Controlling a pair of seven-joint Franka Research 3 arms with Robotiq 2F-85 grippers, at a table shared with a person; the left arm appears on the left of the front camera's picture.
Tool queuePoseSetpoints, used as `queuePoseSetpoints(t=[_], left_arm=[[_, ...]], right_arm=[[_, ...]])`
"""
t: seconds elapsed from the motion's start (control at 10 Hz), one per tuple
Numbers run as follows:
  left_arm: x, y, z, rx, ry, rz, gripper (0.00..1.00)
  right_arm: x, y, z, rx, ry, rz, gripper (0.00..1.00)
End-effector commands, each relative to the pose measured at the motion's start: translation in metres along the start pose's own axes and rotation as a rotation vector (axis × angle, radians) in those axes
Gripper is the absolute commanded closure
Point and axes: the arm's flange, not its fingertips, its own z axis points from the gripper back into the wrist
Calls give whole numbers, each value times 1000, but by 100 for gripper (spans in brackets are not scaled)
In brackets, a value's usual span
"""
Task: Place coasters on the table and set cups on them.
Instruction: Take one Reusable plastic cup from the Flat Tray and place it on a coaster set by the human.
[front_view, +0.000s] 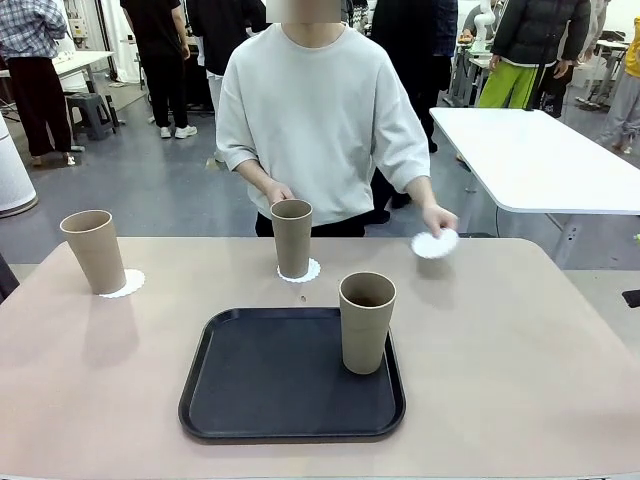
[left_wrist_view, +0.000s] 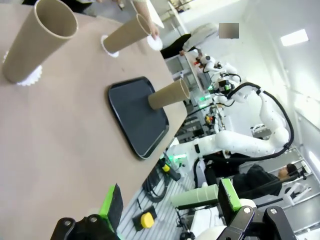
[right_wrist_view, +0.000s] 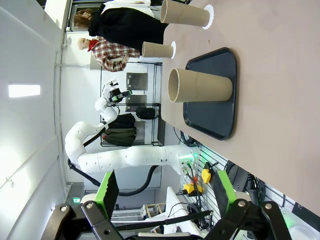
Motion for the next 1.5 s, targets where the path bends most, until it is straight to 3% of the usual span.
queuePoseSetpoints(t=[0.0,1.0,1.1,1.3,1.4], left_arm=[[-1,0,4,3,-11,-3,0],[-1,0,4,3,-11,-3,0],[-1,0,4,3,-11,-3,0],[-1,0,4,3,-11,-3,0],[-1,0,4,3,-11,-3,0]], right_arm=[[1,0,0,8,-4,0,0],[0,0,0,0,0,0,0],[1,9,4,-227,-31,91,0],[24,63,-11,-546,-32,327,0],[40,92,-22,-637,-32,376,0]])
